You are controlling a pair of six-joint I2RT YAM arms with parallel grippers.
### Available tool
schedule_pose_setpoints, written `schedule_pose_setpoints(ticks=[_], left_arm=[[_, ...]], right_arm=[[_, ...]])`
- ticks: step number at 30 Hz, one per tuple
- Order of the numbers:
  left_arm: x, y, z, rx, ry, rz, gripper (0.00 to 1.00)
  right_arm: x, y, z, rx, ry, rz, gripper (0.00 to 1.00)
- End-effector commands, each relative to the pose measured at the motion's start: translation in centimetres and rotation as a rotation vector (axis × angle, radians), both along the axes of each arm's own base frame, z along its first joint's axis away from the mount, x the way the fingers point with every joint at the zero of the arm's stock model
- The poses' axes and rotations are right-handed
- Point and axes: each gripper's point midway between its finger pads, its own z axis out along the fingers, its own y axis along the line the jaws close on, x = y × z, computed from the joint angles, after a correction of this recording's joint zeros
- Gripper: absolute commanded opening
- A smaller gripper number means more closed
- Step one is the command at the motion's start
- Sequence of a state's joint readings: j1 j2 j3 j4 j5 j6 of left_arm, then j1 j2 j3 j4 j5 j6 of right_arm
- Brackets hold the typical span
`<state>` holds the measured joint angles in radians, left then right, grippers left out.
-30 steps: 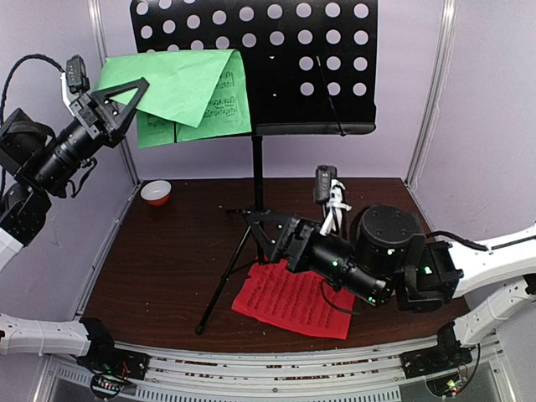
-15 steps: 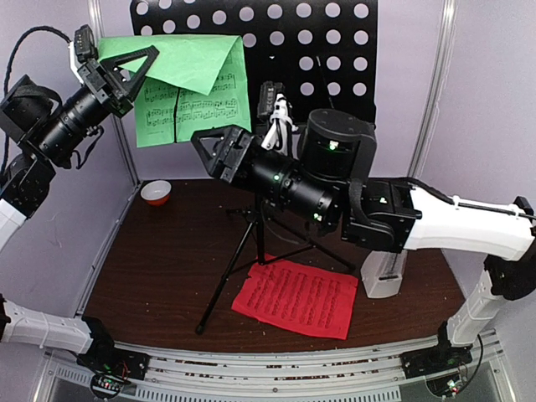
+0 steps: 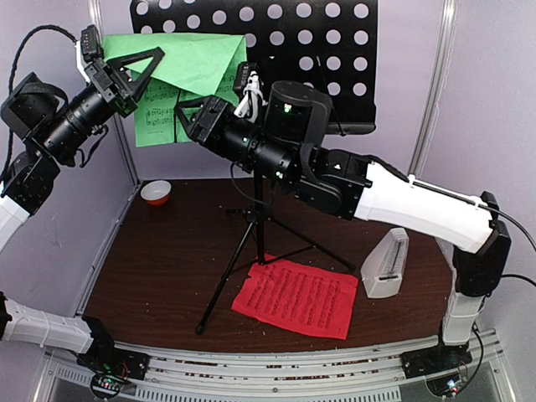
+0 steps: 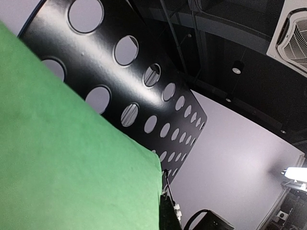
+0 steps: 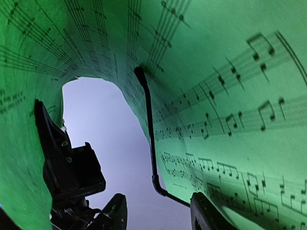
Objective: Pack up the instrument practice props
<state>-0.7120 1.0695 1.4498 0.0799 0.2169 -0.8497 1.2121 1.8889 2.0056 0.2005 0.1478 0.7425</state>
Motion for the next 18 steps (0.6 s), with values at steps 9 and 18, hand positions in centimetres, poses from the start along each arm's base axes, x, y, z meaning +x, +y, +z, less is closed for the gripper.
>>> schedule_pose_setpoints(ticks=[9,18], left_arm=[[-0.5,-0.1,1.3,-0.014,-0.05,-0.028,0.0],[-0.3,-0.5,1.1,-0.01,-0.047,-0.044,0.0]], right_arm=[[2.8,0.7,4.0,0.125,-0.042,0.013,0.39],[3.0,1.1,4.4,0.142,-0.091,0.032,0.21]])
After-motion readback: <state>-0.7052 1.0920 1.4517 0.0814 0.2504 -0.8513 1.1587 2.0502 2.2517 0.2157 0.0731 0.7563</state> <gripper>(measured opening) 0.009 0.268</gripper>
